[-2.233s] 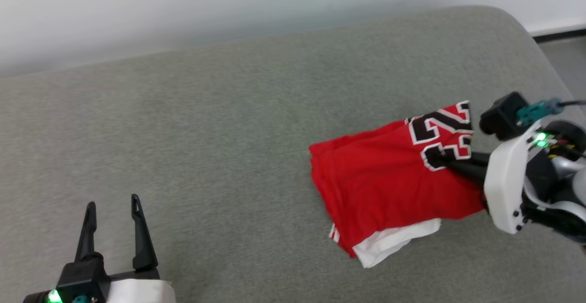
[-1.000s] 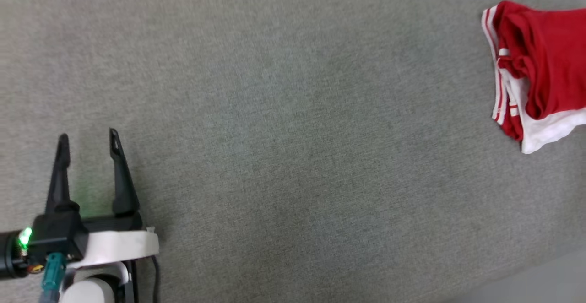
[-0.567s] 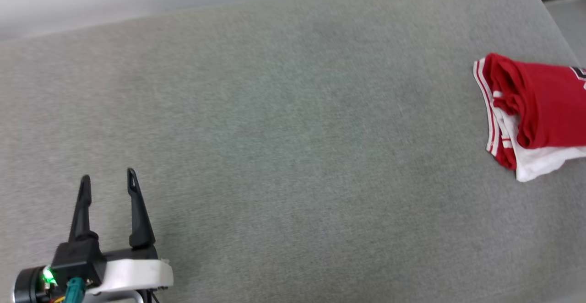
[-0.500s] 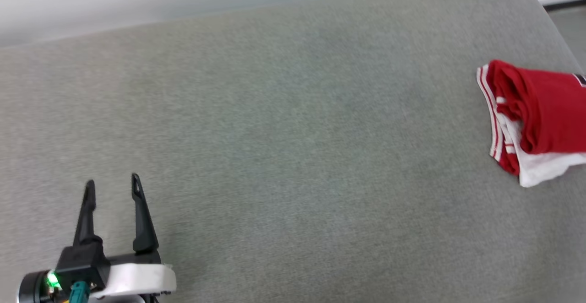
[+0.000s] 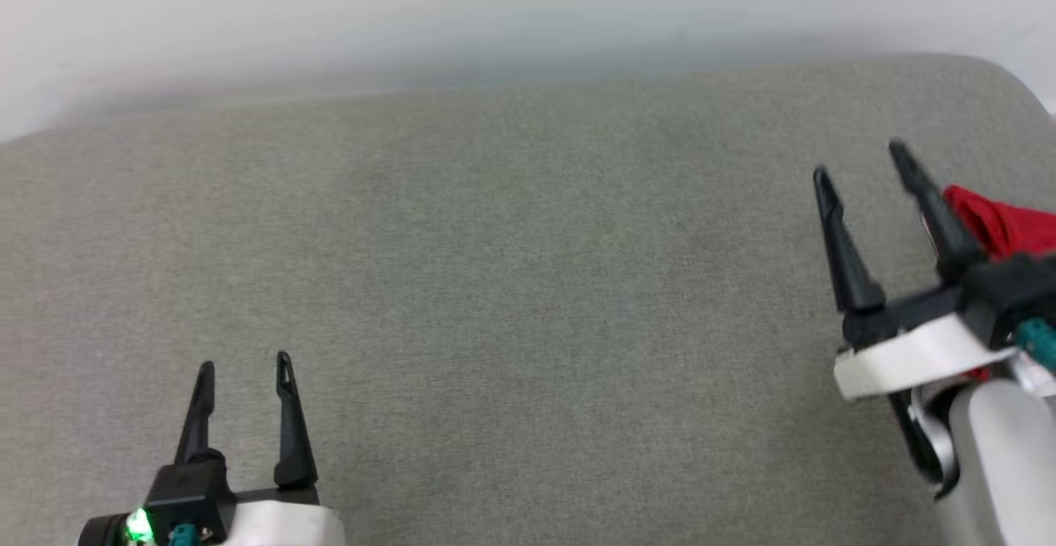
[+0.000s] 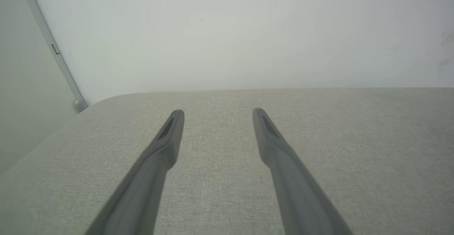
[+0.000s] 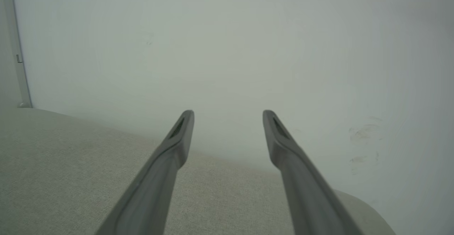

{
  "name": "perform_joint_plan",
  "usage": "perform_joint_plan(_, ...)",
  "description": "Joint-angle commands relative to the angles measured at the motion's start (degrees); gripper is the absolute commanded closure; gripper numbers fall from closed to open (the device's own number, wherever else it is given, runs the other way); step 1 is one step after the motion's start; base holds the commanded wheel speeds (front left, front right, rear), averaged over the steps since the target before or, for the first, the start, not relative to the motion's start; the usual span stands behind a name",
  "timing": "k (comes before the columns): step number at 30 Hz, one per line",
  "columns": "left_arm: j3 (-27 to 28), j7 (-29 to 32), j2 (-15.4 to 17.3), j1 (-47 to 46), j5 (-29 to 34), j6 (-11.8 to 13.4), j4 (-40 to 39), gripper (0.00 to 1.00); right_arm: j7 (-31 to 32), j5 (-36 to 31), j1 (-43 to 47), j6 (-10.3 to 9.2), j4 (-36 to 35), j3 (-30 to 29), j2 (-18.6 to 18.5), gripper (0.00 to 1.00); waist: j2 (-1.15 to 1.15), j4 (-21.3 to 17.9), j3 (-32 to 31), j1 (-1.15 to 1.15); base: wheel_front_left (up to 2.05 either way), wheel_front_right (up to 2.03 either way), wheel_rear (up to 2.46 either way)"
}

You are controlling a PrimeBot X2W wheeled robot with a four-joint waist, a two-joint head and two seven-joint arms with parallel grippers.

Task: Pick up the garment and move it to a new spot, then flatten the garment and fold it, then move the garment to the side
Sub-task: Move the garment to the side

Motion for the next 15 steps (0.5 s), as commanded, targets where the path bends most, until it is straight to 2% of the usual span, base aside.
perform_joint_plan(1, -0.5, -0.1, -0.1, 0.6, -0.3, 0.1, 0.3, 0.0, -0.1, 0.7, 2.4, -0.06, 0.3, -0.5, 0.7, 0.0, 0.0, 1.1, -1.3, 0.01, 0.0, 0.0, 0.0)
perform_joint_plan(15, -1.5, -0.1, -0.1, 5.2, -0.8, -0.3, 1.9, 0.0, -0.1, 1.4, 19.7, -0.05, -2.3, -6.1, 6.6, 0.0, 0.0, 1.2, -6.1, 0.01, 0.0, 0.0, 0.0)
